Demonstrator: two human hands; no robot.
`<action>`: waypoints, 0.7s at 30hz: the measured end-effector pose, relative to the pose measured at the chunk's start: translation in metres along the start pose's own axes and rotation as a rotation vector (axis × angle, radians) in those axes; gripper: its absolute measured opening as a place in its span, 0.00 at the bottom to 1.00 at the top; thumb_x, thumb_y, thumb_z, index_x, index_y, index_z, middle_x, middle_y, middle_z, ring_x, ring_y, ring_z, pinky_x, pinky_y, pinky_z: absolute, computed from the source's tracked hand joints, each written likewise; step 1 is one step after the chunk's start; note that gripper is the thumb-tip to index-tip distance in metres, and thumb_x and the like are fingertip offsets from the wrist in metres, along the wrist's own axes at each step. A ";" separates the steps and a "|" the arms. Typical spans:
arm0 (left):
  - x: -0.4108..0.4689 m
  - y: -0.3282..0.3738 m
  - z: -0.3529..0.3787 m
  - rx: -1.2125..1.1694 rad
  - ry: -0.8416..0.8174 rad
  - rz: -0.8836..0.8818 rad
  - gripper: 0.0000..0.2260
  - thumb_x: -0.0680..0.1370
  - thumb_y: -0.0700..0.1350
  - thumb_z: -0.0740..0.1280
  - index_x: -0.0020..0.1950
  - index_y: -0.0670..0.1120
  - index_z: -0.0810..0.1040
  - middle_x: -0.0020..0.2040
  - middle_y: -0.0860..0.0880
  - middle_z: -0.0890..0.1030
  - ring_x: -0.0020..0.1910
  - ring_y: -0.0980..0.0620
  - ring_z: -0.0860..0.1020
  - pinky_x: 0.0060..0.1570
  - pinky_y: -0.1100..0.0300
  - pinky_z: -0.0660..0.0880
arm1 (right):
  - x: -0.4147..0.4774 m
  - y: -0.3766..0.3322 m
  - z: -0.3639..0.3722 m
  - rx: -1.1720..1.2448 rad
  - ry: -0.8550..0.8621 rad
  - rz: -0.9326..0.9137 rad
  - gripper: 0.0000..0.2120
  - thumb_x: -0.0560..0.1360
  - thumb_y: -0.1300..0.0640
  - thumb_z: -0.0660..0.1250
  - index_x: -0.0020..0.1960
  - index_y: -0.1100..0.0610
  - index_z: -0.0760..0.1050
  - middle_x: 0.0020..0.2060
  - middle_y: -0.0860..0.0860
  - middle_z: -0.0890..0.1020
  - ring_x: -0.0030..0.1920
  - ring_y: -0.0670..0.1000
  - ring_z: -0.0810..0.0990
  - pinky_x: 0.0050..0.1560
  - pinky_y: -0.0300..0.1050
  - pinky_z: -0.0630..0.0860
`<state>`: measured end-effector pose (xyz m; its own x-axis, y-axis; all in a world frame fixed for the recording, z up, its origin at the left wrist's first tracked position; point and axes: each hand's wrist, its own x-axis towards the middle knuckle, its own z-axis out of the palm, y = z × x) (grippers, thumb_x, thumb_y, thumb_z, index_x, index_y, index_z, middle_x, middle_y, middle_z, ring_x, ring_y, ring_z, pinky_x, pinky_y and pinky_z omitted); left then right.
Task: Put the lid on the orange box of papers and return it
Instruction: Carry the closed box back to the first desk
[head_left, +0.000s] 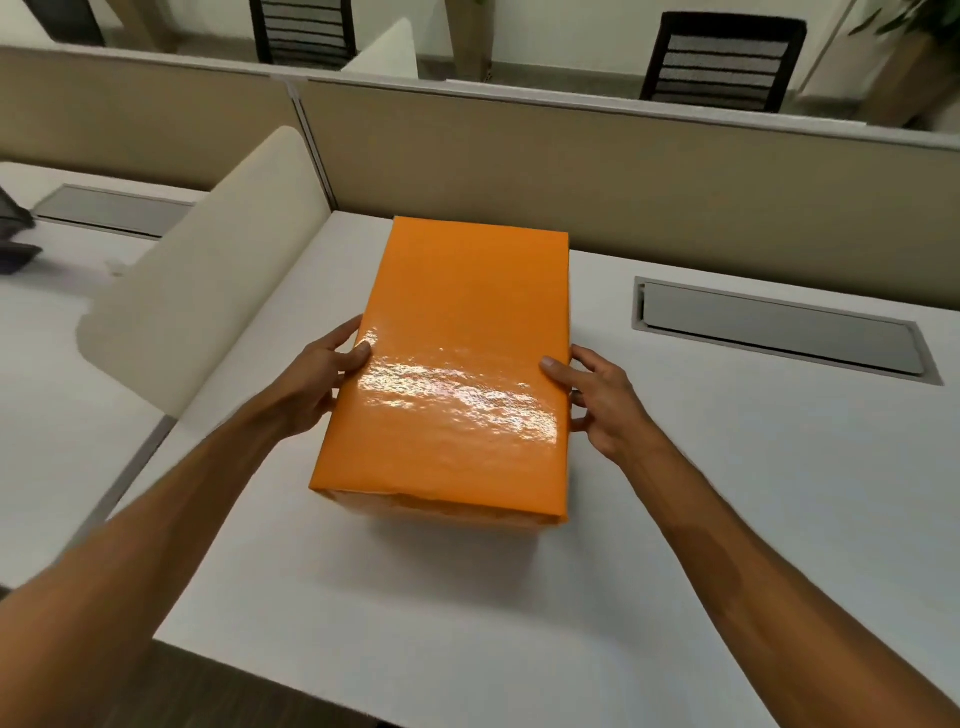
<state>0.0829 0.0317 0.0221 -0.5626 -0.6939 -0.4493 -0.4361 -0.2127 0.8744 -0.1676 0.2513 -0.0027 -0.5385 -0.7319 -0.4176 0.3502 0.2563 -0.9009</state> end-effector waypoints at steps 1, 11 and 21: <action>0.008 0.002 -0.012 0.000 0.004 0.002 0.23 0.83 0.49 0.60 0.77 0.61 0.63 0.67 0.50 0.77 0.62 0.43 0.78 0.59 0.40 0.76 | 0.007 -0.002 0.012 0.006 0.003 -0.001 0.24 0.70 0.50 0.77 0.64 0.45 0.75 0.52 0.48 0.85 0.53 0.55 0.83 0.48 0.57 0.79; 0.102 0.032 -0.124 0.020 0.049 -0.023 0.22 0.83 0.47 0.59 0.78 0.57 0.63 0.65 0.47 0.77 0.58 0.44 0.77 0.64 0.38 0.72 | 0.099 -0.026 0.127 0.023 0.050 -0.014 0.23 0.70 0.48 0.76 0.63 0.45 0.74 0.54 0.48 0.83 0.54 0.55 0.82 0.44 0.55 0.78; 0.179 0.049 -0.193 0.070 0.012 -0.076 0.22 0.84 0.48 0.58 0.78 0.55 0.61 0.71 0.46 0.72 0.62 0.42 0.72 0.64 0.39 0.69 | 0.171 -0.036 0.196 0.001 0.056 0.021 0.25 0.72 0.47 0.75 0.66 0.48 0.74 0.57 0.49 0.82 0.56 0.55 0.80 0.47 0.58 0.76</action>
<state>0.0964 -0.2359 0.0193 -0.5179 -0.6861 -0.5110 -0.5252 -0.2165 0.8230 -0.1218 -0.0071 -0.0182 -0.5734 -0.6897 -0.4421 0.3624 0.2705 -0.8919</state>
